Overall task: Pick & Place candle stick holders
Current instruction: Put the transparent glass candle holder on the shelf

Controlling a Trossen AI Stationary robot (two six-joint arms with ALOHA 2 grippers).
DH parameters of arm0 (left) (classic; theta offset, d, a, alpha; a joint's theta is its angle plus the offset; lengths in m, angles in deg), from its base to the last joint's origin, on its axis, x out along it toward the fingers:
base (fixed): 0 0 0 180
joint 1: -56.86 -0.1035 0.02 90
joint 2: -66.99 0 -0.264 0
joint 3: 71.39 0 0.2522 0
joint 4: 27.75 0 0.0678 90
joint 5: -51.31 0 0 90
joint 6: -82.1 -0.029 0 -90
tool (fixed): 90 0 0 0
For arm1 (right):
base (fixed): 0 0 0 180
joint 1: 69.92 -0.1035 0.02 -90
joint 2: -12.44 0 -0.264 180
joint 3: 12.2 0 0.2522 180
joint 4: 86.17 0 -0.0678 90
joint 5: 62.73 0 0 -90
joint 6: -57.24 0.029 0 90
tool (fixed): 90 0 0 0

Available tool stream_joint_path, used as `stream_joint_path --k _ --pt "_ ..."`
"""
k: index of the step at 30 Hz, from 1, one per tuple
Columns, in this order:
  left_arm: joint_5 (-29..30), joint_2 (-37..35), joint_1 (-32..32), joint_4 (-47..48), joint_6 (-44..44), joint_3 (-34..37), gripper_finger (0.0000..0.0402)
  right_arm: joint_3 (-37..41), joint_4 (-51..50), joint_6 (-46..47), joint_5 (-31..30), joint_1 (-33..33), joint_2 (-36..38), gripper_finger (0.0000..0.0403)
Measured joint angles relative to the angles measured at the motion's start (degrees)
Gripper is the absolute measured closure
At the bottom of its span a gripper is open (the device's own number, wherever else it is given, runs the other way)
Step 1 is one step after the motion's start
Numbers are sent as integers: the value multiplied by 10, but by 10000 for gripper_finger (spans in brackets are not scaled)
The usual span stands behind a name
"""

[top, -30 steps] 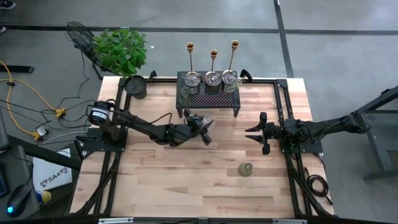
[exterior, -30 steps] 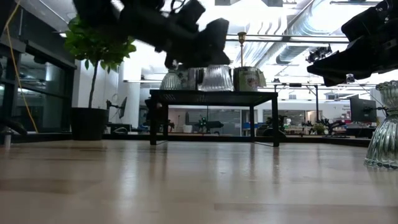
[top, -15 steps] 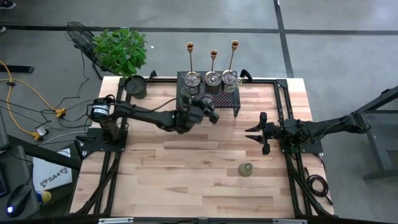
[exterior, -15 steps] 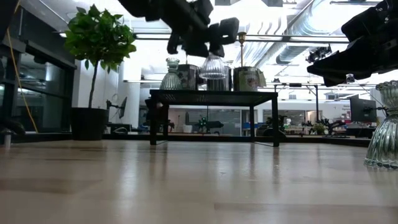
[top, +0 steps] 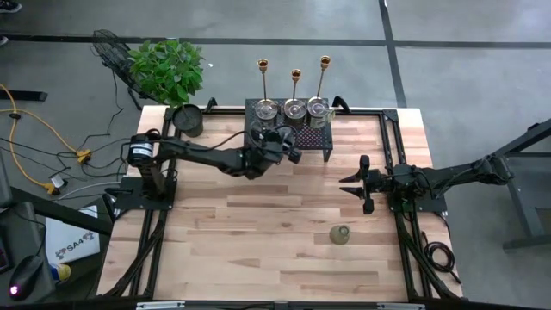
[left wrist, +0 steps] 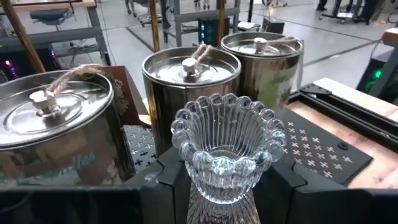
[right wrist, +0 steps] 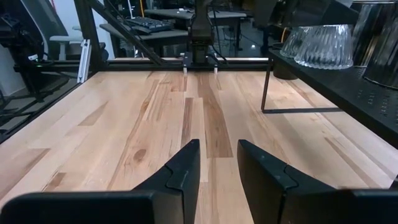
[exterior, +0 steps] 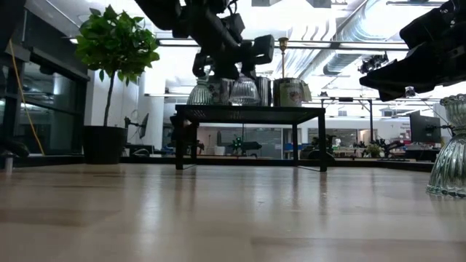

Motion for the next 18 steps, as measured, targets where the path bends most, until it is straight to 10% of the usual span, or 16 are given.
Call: stream_joint_path --k 18 --pt "18 20 -5 -20 3 -3 279 0 0 0 0 0 0 304"
